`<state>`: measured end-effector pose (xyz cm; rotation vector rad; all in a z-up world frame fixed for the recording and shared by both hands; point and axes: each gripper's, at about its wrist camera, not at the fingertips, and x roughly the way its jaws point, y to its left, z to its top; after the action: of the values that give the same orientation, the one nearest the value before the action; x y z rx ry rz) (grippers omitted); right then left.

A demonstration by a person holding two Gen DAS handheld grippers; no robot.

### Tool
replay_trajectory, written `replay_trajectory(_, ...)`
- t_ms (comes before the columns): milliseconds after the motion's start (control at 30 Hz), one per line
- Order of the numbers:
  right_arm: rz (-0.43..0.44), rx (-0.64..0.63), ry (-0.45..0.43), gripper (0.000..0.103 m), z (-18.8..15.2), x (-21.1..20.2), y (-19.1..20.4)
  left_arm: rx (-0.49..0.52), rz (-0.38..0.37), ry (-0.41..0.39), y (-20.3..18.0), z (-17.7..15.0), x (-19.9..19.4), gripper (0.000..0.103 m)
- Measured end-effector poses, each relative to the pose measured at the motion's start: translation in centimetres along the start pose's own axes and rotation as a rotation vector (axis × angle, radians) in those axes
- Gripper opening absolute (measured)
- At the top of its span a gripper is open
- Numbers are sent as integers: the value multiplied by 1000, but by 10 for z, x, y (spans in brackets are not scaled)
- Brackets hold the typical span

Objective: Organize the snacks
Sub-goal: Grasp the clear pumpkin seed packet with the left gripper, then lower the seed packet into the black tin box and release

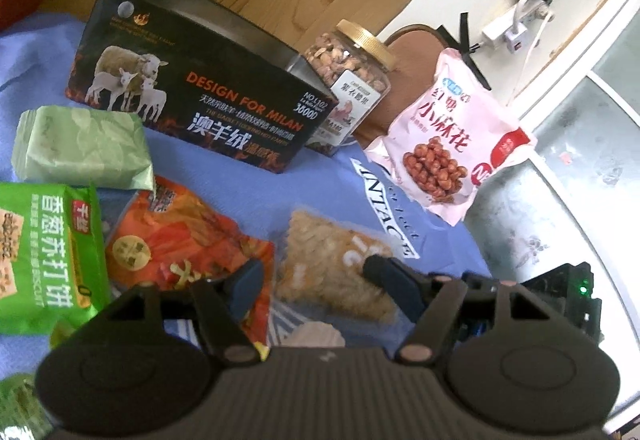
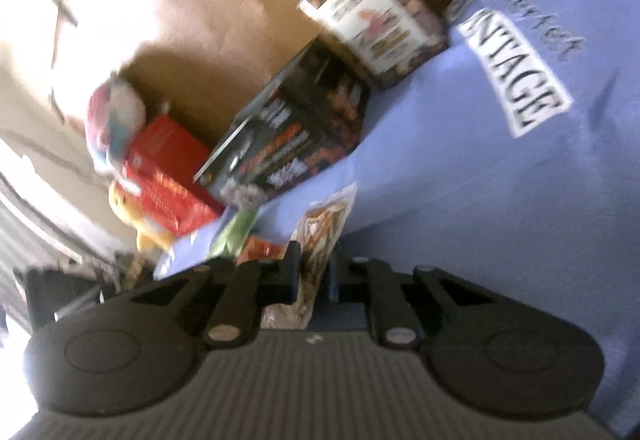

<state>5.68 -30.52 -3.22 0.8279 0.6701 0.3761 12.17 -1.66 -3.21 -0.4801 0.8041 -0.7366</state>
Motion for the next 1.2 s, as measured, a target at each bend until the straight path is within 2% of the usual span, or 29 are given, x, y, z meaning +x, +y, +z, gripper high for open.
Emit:
replay_trajectory(133,82,120,-19,12,5,-7,-15,14,-7,-12,-4,0,-4,78)
replay_trajectory(200,128,156,-26,12,6,-9,-20,17,-10,-35,-5,0,-9,90)
replay_trajectory(300,201,221,-31,11,6,-11,-25,-6,-29,-65,-2,4,-15,97)
replay_trajectory(433,333,300,-25,11,6,-11,-27,-93,-129,-25,11,6,-12,97)
replay_trajectory(533,416,345,-14,11,6,-10,-27,-114,-195,-8,12,4,-10,95)
replay_trajectory(567,441,362,-7,11,6,-8,-28,-116,-208,-8,11,4,-10,91)
replay_trajectory(600,457,372,0,11,7,-7,-27,-118,-219,-9,11,4,-11,81)
replay_trajectory(633,461,371,8,11,7,-6,-25,-121,-226,-9,11,4,-11,72)
replay_trajectory(667,456,363,16,11,8,-5,-23,-127,-231,-7,12,4,-10,54)
replay_trajectory(700,446,353,24,11,8,-5,-22,-132,-238,-3,13,4,-9,45)
replay_trajectory(833,369,302,39,11,13,0,-11,-140,-196,-39,12,7,-15,37)
replay_trajectory(1000,279,107,65,12,36,15,34,-98,-102,-115,2,23,-32,37)
replay_trajectory(1200,234,-92,90,15,86,66,90,-44,21,-214,1,81,-48,38)
